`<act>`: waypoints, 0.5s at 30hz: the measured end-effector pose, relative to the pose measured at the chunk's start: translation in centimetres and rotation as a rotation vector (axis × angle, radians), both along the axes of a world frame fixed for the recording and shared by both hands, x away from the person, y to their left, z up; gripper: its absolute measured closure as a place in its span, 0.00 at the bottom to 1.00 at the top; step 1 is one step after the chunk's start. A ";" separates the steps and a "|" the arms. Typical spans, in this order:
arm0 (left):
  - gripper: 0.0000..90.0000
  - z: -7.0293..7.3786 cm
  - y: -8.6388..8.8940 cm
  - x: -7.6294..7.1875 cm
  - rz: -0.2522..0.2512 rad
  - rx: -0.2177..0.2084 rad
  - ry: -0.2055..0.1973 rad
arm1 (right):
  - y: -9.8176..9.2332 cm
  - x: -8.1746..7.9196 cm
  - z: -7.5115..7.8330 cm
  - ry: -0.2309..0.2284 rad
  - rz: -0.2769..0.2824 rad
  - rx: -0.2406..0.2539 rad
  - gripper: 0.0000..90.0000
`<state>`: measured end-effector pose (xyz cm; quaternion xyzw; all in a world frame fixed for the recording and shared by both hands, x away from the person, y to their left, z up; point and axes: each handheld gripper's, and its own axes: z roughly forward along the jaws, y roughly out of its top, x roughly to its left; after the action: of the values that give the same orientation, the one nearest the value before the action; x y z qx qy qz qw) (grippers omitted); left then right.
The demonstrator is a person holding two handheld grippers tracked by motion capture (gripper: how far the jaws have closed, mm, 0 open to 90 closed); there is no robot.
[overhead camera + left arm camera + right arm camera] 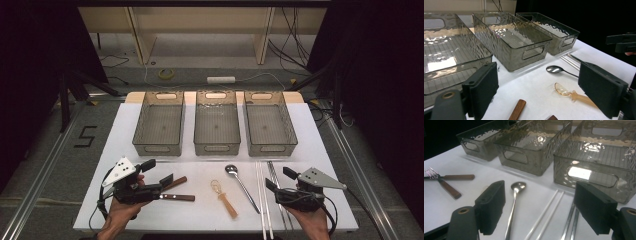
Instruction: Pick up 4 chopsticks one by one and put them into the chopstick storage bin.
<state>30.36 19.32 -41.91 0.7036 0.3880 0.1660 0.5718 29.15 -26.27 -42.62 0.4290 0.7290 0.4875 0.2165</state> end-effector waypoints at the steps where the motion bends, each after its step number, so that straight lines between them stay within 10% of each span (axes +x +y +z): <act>1: 0.17 0.0 0.0 0.0 0.000 -0.001 0.000 | 0.0 0.0 0.0 0.004 -0.001 -0.003 0.30; 15: 0.17 0.0 0.1 0.0 0.007 -0.007 0.005 | 0.5 1.4 1.7 0.125 -0.008 -0.137 0.36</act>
<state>30.34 19.40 -41.91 0.7007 0.3924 0.1646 0.5726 30.53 -25.73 -40.97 0.4456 0.7709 0.4081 0.2014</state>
